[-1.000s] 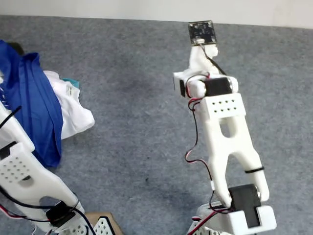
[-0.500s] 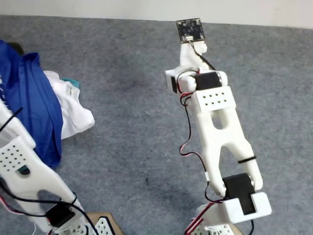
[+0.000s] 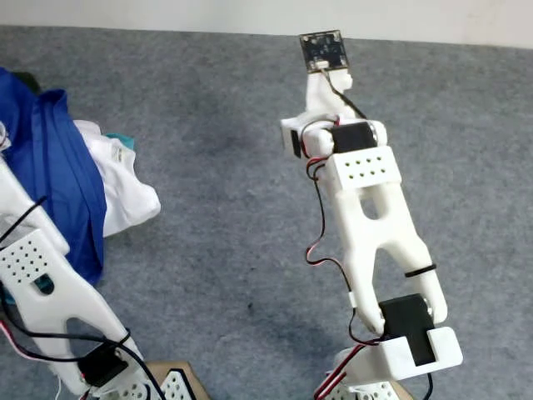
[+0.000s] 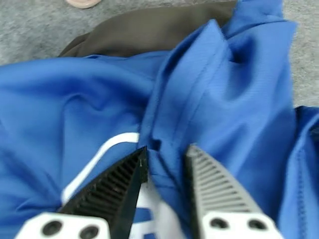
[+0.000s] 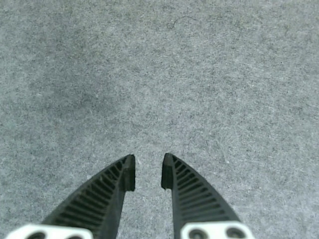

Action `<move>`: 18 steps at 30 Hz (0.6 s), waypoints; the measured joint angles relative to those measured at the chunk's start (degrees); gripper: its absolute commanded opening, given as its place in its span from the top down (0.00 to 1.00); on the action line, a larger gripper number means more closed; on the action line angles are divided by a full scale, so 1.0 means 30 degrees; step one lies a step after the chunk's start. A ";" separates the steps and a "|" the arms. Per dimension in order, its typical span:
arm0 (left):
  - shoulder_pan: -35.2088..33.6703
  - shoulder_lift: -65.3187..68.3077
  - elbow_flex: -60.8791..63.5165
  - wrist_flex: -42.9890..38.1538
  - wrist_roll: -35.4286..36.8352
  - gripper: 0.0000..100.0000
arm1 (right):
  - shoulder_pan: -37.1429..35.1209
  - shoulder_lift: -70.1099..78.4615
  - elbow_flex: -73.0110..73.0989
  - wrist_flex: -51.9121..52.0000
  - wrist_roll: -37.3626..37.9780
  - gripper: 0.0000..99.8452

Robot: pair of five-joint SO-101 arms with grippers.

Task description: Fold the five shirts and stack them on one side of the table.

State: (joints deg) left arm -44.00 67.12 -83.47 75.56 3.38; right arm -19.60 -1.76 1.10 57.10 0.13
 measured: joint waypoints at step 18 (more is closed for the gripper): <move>0.7502 -0.4366 -0.3077 0.5832 0.2227 0.99 | 0.0293 0.0000 0.0000 0.0117 0.0000 0.89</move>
State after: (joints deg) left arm -21.49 54.02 -92.70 93.05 10.07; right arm -18.73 -1.76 1.10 57.45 0.13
